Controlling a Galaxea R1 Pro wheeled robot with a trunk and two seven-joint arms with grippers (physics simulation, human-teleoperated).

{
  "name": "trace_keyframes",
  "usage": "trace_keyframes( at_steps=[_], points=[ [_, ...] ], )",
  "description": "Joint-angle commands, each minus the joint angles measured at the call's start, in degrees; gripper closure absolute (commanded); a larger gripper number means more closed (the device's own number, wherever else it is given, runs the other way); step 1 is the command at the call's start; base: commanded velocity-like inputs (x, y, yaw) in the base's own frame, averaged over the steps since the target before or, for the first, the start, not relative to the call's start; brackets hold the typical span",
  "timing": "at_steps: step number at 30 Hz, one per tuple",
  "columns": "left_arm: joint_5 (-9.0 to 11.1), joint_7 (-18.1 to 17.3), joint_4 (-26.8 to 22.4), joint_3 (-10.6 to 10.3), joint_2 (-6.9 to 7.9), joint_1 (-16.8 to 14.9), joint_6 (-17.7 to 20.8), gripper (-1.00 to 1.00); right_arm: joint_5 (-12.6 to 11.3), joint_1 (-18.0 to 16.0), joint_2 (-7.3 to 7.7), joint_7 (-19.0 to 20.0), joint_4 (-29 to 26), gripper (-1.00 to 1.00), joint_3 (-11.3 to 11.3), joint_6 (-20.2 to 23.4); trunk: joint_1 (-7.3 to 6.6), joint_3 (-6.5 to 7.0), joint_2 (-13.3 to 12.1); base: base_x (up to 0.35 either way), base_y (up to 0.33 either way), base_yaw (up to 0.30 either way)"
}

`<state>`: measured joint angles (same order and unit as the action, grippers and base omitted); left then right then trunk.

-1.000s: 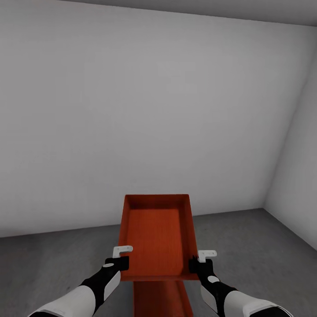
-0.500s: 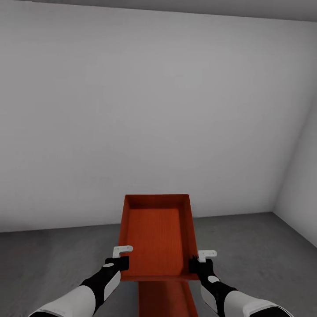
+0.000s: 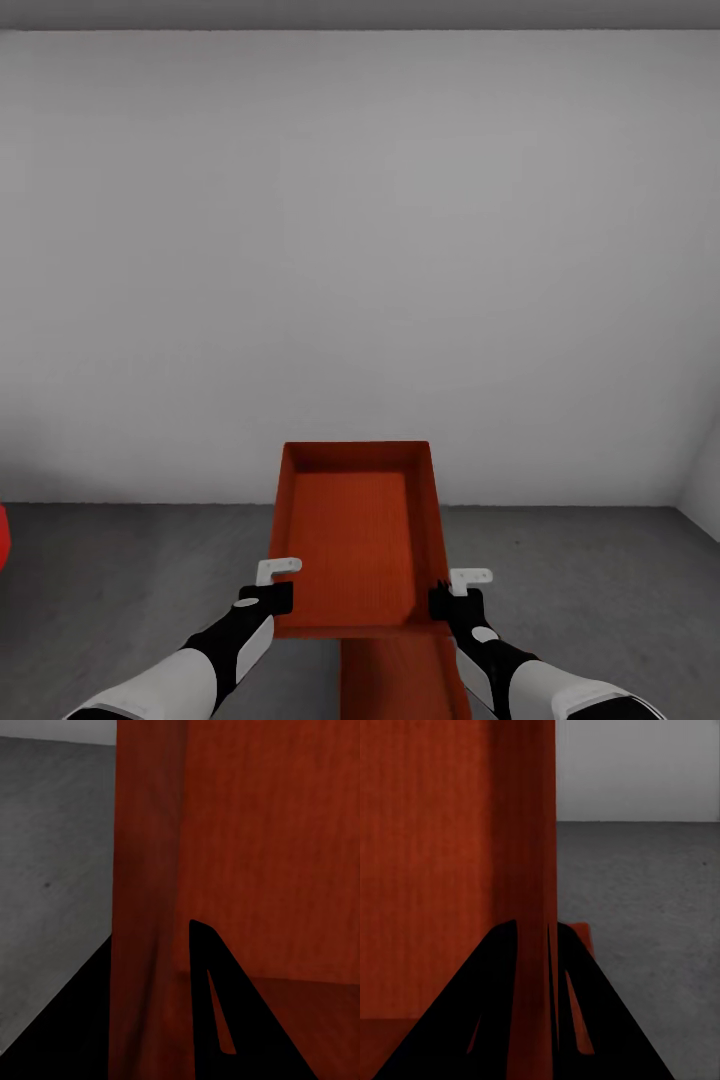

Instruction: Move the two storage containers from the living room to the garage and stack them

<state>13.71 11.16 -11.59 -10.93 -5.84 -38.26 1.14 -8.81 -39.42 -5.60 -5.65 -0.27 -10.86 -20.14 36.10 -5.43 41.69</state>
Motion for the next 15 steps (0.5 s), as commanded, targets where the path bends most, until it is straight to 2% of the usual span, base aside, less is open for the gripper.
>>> trace_keyframes(
  at_steps=[1,15],
  points=[
    [-0.6,0.7,-0.2,0.8,0.93,-0.1,-1.0,1.0,-1.6,0.0,0.76,-0.1,0.2,1.0,3.2,-0.3,0.02,-0.09,0.1,0.0,0.0,0.118],
    [-0.6,0.7,-0.2,1.0,0.92,-0.1,-1.0,1.0,-1.6,0.0,0.76,-0.1,0.2,1.0,3.2,-0.3,0.02,-0.07,0.1,-0.013,-0.017,0.012]
  ],
)
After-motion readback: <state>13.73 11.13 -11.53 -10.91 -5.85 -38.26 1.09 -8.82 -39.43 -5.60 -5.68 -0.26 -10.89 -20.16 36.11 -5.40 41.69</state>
